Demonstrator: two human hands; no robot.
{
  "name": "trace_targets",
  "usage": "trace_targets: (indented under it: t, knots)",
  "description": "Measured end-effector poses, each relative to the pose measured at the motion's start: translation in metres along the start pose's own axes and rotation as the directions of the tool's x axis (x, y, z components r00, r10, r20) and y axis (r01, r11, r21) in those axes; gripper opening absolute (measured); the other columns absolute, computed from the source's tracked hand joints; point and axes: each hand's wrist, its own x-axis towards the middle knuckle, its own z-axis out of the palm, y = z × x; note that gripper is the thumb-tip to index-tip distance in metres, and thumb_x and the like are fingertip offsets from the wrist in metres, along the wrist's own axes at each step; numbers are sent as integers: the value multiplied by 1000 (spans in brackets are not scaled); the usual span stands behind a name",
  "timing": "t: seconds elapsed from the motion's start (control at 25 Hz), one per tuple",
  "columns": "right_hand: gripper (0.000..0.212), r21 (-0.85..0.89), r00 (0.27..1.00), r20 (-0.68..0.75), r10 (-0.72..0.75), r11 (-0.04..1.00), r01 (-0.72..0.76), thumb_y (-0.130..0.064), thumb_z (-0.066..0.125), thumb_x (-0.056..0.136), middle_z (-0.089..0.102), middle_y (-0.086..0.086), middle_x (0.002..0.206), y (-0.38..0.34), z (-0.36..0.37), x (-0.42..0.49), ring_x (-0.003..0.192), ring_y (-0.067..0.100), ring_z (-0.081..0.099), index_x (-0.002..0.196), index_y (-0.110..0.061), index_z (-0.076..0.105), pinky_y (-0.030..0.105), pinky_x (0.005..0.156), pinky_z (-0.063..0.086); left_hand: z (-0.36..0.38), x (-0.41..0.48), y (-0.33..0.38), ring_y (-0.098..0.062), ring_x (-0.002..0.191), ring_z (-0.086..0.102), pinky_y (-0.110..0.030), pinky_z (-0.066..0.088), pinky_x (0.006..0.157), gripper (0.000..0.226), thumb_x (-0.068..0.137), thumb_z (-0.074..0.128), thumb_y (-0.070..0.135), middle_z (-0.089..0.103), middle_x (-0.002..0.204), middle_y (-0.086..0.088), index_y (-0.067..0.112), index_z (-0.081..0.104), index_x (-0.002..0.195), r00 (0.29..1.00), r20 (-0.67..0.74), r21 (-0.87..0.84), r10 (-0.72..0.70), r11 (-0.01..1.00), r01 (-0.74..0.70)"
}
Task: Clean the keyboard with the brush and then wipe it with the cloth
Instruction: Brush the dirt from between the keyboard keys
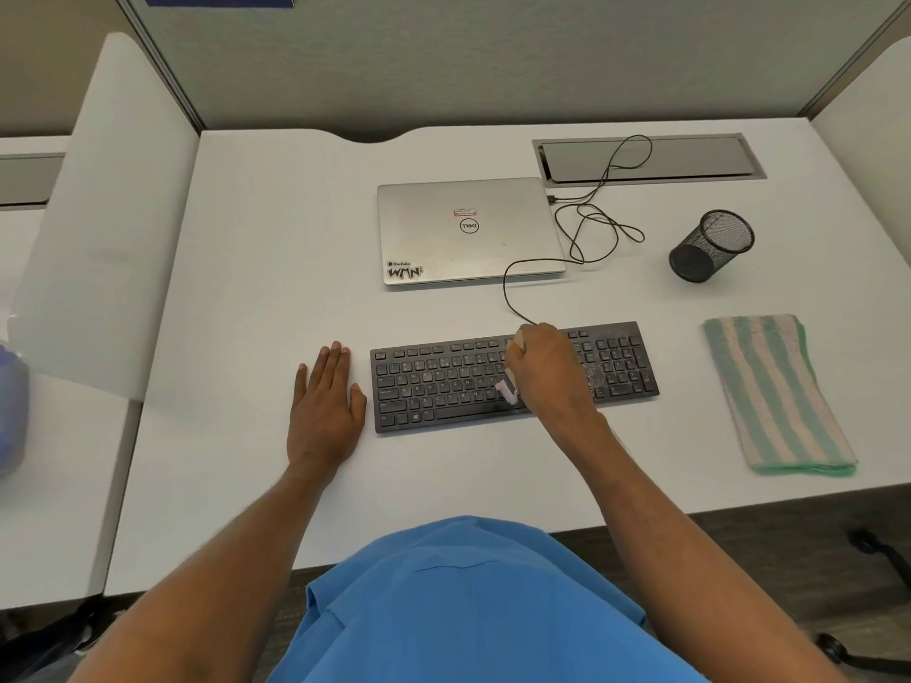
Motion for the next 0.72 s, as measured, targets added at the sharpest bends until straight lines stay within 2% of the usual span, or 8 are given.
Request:
trace_targets:
  t: [0.12, 0.2, 0.32, 0.44, 0.52, 0.56, 0.64, 0.72]
  knots:
    - [39, 81, 997, -77, -18, 996, 24, -11, 47, 100, 50, 8, 69, -6, -10, -2, 49, -1, 45, 62, -8, 41, 29, 42, 34, 0, -1, 0, -17, 162, 18, -43, 6, 133, 67, 104, 25, 36, 27, 173, -5, 9, 30, 165, 1000, 1, 9, 6, 1000, -6]
    - [42, 100, 995, -83, -55, 993, 63, -10, 47, 99, 53, 6, 67, -3, -4, -2, 55, 3, 55, 60, -14, 35, 34, 42, 37, 0, 0, 0, -17, 162, 18, -44, 6, 133, 67, 104, 25, 36, 28, 173, -6, 8, 31, 165, 1000, -3, 8, 8, 1000, -8]
    - [42, 62, 998, -44, -49, 997, 52, -14, 46, 99, 54, 9, 65, 2, 4, -4, 62, 16, 62, 59, -15, 37, 34, 47, 41, 0, 0, 0, -18, 162, 19, -44, 6, 133, 67, 104, 25, 35, 28, 173, -6, 8, 31, 165, 1000, -6, 11, 9, 1000, -9]
    - [42, 49, 999, 35, -5, 999, 3, -13, 44, 100, 52, 6, 66, 1, -5, -8, 56, 17, 62, 59, -20, 37, 35, 52, 50, 0, 0, 0, -18, 162, 18, -44, 6, 133, 67, 104, 26, 35, 28, 173, -6, 8, 30, 165, 1000, -4, 4, 11, 1000, -11]
    - [31, 92, 998, 69, -15, 996, 8, -15, 44, 103, 47, 4, 80, -2, -10, -9, 57, 7, 54, 73, -18, 50, 27, 58, 51, 0, -1, 0, -17, 162, 17, -44, 6, 133, 67, 105, 26, 36, 27, 173, -5, 9, 29, 166, 1000, 1, 6, 10, 1000, -10]
    - [20, 129, 995, 102, -20, 992, 7, -12, 45, 104, 44, 2, 86, -5, -12, -8, 62, 3, 54, 88, -13, 57, 15, 58, 47, -1, 0, -1, -17, 162, 17, -43, 5, 133, 67, 104, 25, 36, 26, 173, -5, 9, 29, 166, 1000, 4, 7, 8, 1000, -8]
    - [18, 232, 975, 213, -56, 973, 5, -1, 46, 103, 43, -1, 86, -15, -11, -5, 66, -9, 55, 112, -2, 61, 5, 56, 42, -1, 0, 0, -17, 162, 17, -43, 5, 133, 67, 104, 25, 36, 26, 174, -5, 9, 29, 166, 1000, 6, 6, 6, 1000, -6]
    - [18, 245, 950, 304, -76, 970, -1, 4, 48, 101, 48, -3, 87, -24, -5, -4, 70, -3, 55, 111, 7, 63, 3, 57, 39, -1, -1, 0, -16, 162, 16, -43, 5, 134, 67, 105, 25, 36, 25, 174, -5, 9, 28, 166, 1000, 10, 7, 7, 1000, -7]
